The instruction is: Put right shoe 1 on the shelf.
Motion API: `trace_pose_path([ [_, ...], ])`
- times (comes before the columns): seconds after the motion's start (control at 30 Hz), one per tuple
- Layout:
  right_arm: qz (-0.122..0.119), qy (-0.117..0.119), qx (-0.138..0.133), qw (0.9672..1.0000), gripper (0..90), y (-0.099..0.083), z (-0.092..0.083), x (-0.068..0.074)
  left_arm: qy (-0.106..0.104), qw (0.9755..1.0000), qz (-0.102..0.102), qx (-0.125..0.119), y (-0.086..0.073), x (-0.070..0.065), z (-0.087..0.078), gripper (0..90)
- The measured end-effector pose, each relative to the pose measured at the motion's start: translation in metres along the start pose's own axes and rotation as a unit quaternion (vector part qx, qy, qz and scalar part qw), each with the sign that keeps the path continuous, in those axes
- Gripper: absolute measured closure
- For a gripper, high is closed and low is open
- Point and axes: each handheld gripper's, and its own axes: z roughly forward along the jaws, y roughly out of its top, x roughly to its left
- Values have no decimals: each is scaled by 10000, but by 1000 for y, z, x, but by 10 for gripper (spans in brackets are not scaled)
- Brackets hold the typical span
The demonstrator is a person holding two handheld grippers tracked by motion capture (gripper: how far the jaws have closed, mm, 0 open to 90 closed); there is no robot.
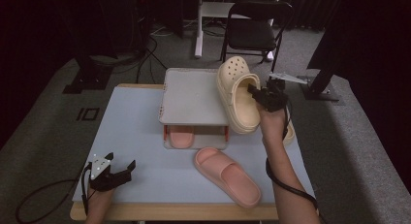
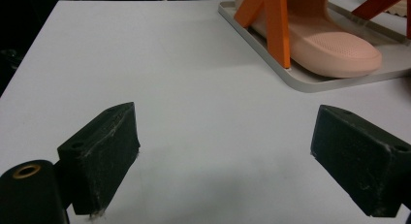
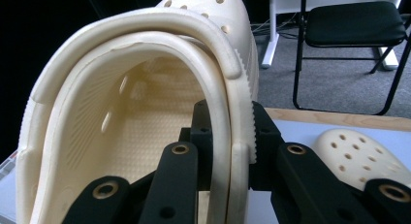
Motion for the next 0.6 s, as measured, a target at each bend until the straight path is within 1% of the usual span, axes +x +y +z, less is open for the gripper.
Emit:
trace_pose_path([
  [0.13,24,24,33,10000,773,0,9,11,-12,10000,-28,-6,0,0,-1,98],
  [0.3,1,49,79,10000,773,0,20,22,-7,10000,-10,3,0,1,-2,98],
  [0.47,55,72,76,9999,773,1,28,32,-16,10000,-19,4,0,0,-1,98],
  [0.6,-5,59,73,10000,773,2,34,43,-4,10000,-1,-8,0,0,-2,98],
])
